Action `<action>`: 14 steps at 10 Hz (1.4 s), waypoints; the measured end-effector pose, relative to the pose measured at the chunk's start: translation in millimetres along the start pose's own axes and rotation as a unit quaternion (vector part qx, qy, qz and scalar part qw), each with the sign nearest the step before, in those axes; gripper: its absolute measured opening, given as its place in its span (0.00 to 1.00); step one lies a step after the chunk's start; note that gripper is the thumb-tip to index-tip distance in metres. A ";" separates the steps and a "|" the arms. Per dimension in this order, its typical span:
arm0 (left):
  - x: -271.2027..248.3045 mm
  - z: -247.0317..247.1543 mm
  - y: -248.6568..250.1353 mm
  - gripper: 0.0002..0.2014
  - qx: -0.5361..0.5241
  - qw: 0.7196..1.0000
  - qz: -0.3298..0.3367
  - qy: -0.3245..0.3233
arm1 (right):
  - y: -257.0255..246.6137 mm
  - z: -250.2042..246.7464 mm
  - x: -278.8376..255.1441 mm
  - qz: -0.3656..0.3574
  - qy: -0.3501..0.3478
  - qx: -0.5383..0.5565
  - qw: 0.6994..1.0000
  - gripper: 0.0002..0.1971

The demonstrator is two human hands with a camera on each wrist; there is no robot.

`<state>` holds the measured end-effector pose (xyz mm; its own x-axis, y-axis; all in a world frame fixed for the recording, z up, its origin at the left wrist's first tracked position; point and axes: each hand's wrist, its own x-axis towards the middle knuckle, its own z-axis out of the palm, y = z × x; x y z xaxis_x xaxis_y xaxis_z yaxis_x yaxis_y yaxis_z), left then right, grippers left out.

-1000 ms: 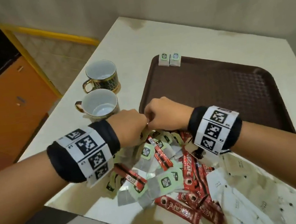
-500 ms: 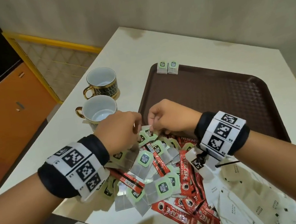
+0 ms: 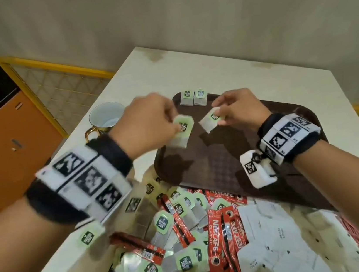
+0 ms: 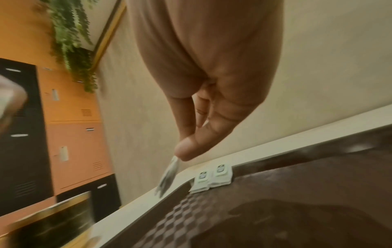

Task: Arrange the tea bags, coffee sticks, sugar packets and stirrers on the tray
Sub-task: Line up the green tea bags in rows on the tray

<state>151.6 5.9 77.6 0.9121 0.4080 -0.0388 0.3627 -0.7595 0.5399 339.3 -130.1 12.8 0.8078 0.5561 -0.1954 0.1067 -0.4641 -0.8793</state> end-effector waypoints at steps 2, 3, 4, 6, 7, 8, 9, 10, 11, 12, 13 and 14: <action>118.6 23.1 30.3 0.09 0.042 0.998 0.007 0.054 | -0.4 -13.4 68.2 0.005 0.008 -0.053 0.999 0.11; 167.2 47.2 18.9 0.10 0.040 0.997 -0.071 -0.014 | 0.8 -12.0 96.2 0.008 -0.001 -0.105 0.994 0.13; 196.3 68.1 -3.4 0.13 0.029 0.990 -0.109 -0.082 | 3.2 -5.4 115.2 0.003 -0.036 -0.140 0.989 0.13; 221.6 80.7 -27.8 0.14 0.039 0.986 -0.150 -0.068 | 7.4 1.5 136.8 -0.017 -0.042 -0.186 0.982 0.09; 230.8 80.4 -31.1 0.12 0.023 0.985 -0.163 -0.051 | 6.5 3.7 140.4 -0.029 -0.032 -0.208 0.977 0.08; 234.9 83.3 -33.2 0.10 0.008 0.988 -0.153 -0.021 | 7.2 7.9 144.4 -0.041 -0.029 -0.237 0.970 0.09; 235.6 86.8 -32.0 0.10 0.007 0.988 -0.153 0.001 | 7.9 12.2 149.7 -0.044 -0.021 -0.246 0.968 0.09; 238.8 90.0 -34.0 0.10 0.010 0.989 -0.146 0.016 | 10.0 15.3 153.2 -0.052 -0.009 -0.245 0.968 0.10; 240.9 93.0 -35.8 0.10 0.018 0.989 -0.145 0.015 | 13.0 17.1 156.1 -0.054 0.003 -0.247 0.967 0.10; 239.5 94.2 -35.3 0.11 0.038 0.989 -0.142 0.009 | 14.0 18.1 155.8 -0.053 0.008 -0.243 0.968 0.11; 232.9 89.2 -30.3 0.14 0.067 0.990 -0.123 0.007 | 11.3 15.1 149.4 -0.062 0.014 -0.243 0.968 0.14; 217.6 65.7 -17.5 0.14 0.090 0.992 -0.083 0.022 | -0.5 5.6 129.5 -0.085 0.017 -0.246 0.965 0.12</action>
<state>356.2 74.7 4.4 0.8297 0.5531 -0.0753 0.5383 -0.7572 0.3700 440.6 -54.0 -14.5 0.7722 0.6339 -0.0440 0.4953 -0.6439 -0.5831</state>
